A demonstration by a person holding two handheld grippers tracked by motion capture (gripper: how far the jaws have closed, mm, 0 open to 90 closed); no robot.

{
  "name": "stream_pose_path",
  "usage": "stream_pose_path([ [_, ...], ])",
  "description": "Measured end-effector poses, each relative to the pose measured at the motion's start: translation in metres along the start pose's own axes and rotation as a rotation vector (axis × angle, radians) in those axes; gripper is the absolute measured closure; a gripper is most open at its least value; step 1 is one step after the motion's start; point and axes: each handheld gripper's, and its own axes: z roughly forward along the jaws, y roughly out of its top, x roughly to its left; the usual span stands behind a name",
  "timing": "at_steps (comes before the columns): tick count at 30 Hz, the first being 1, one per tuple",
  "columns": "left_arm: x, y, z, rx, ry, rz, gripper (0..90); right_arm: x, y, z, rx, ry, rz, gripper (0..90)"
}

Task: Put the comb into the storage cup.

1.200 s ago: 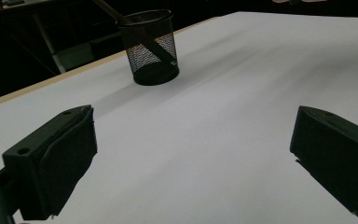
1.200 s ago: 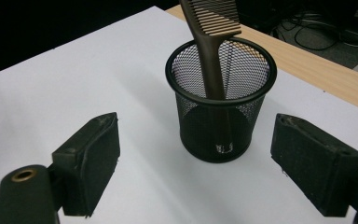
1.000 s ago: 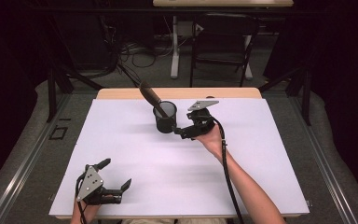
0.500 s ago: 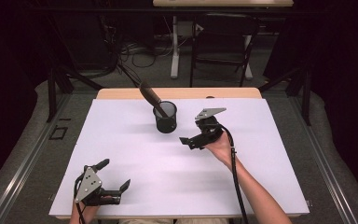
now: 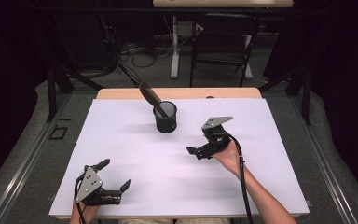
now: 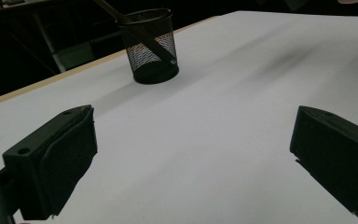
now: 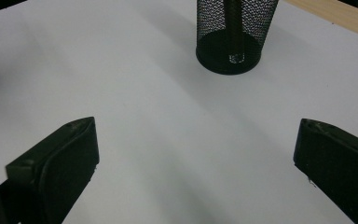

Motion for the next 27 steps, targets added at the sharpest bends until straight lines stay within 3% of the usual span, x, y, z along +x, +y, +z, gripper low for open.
stream_pose_path([
  [10,0.000,0.000,-0.001,-0.002,0.003,-0.003,0.6,0.011,-0.011,-0.012,0.014,-0.005,-0.024,0.0],
  [16,0.000,0.000,-0.001,-0.003,-0.001,-0.002,0.6,0.013,-0.023,-0.020,0.019,-0.018,-0.016,0.0],
  [22,-0.001,0.001,-0.002,-0.003,-0.005,0.004,0.6,0.018,-0.036,-0.027,-0.016,-0.050,-0.018,0.0],
  [27,0.000,0.000,-0.004,-0.006,-0.001,0.000,0.6,0.021,-0.044,-0.030,-0.015,-0.049,-0.012,0.0],
])
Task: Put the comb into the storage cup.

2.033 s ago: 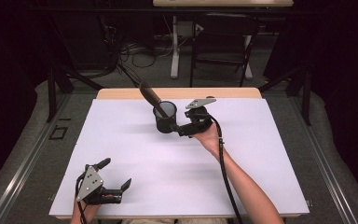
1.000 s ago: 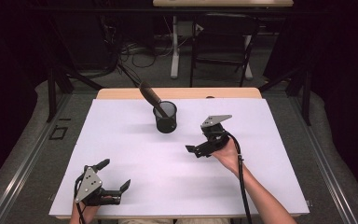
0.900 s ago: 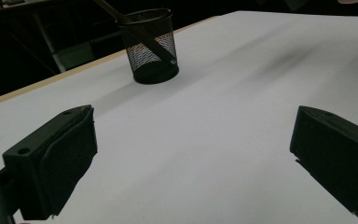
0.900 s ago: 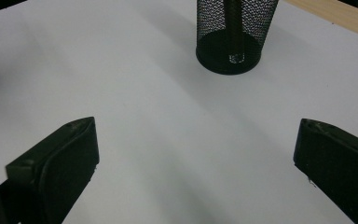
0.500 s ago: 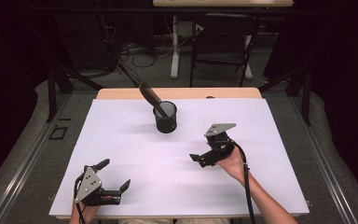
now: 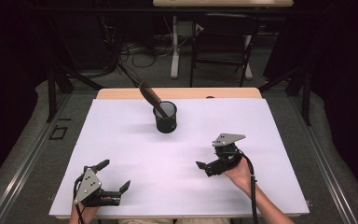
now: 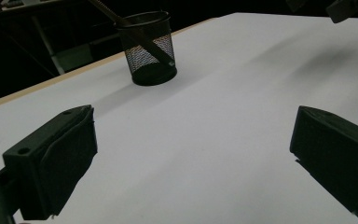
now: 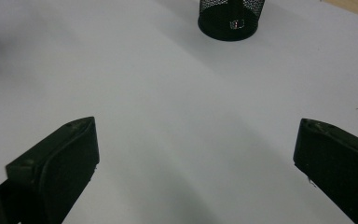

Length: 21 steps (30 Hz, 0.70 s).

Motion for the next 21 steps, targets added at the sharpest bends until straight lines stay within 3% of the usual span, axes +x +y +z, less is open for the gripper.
stream_pose_path([
  [21,0.000,0.000,0.001,0.009,0.001,0.006,0.5,0.016,-0.036,-0.036,-0.039,-0.051,-0.031,0.0],
])
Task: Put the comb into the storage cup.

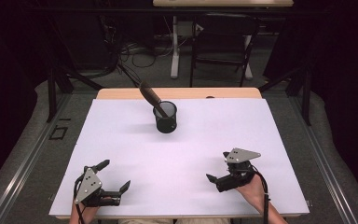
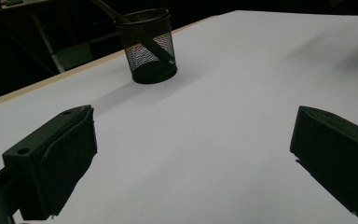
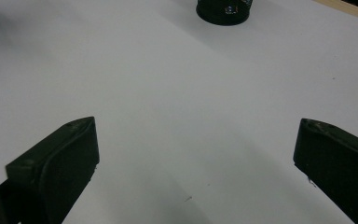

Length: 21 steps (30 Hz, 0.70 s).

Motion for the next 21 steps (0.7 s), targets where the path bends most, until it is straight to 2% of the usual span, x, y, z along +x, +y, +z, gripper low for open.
stream_pose_path([
  [9,-0.001,0.000,0.001,0.001,0.000,-0.002,0.5,0.003,-0.013,-0.013,-0.010,-0.039,-0.012,0.0],
  [15,0.000,0.000,0.001,0.002,-0.002,0.000,0.5,0.004,-0.020,-0.021,-0.022,-0.044,-0.002,0.0],
  [21,0.000,0.000,0.002,0.005,0.001,-0.003,0.5,0.004,-0.026,-0.028,-0.040,-0.054,-0.014,0.0],
])
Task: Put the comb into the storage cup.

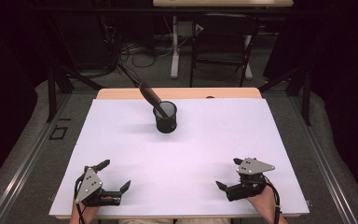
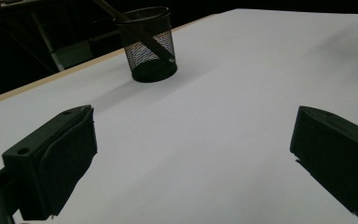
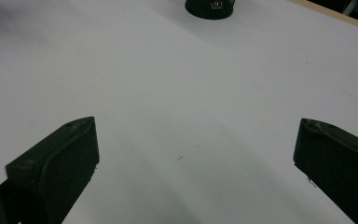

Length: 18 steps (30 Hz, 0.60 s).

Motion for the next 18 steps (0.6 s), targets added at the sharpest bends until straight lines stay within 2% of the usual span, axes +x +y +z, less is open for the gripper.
stream_pose_path([
  [14,0.000,0.000,0.000,0.003,0.002,0.002,0.5,0.000,-0.016,-0.014,-0.027,-0.045,0.009,0.0],
  [18,0.000,0.000,0.000,0.004,0.002,0.002,0.5,0.002,-0.017,-0.017,-0.041,-0.058,-0.004,0.0],
])
